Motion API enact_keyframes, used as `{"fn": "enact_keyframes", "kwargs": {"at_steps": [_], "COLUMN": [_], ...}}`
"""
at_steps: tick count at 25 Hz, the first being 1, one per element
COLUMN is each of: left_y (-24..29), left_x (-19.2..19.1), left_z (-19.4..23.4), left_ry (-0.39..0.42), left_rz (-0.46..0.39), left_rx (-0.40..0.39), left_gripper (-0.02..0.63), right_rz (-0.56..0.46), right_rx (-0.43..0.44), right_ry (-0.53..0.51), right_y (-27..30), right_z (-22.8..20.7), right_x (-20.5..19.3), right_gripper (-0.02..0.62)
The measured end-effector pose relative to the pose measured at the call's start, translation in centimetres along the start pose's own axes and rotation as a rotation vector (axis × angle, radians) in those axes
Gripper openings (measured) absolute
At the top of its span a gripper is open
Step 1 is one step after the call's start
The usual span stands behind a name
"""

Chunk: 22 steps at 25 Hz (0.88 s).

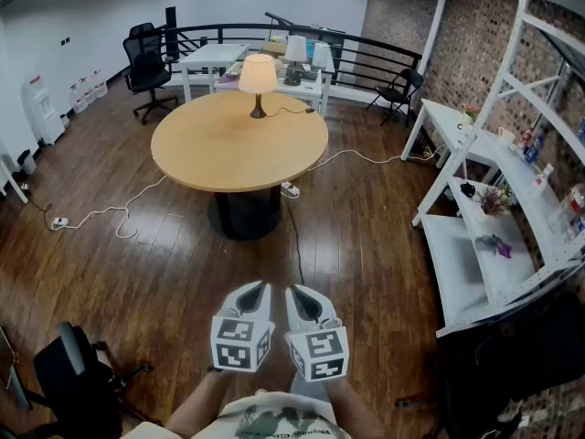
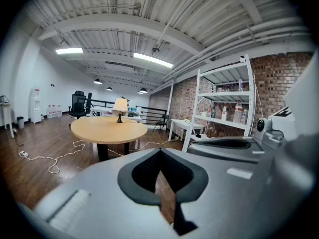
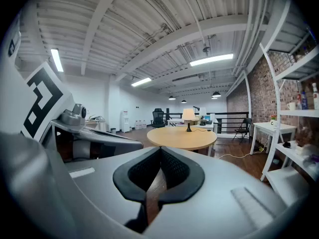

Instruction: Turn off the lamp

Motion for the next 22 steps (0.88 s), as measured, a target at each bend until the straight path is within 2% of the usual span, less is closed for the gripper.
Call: {"fn": "enact_keyframes", "kwargs": {"at_steps": [11, 22], "left_y": [14.2, 25.9], "left_x": [2.9, 2.5], "left_z": [-3.6, -9.0], "left_ry": [0.050, 0.093], "left_rz": [-0.039, -0.023], "left_rx": [0.064, 0.087], "left_gripper": [-0.002, -0.002], "right_rz": [-0.058, -0.055], "right_rx": [0.028, 0.017], "right_ry": [0.014, 0.051], "right_y": [6.0, 8.2], "right_z": [-13.3, -26.2], "right_x": [1.8, 1.1], "right_gripper": [0.000, 0.000]}}
Point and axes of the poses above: the fingertips, and each gripper's own axes: y forward along the fingers, z to its left, x out of its top, the point moved 9 cm from there along -y, backward along the fingers, and after that the axes turned 14 degrees about -z, right-handed, at the moved point
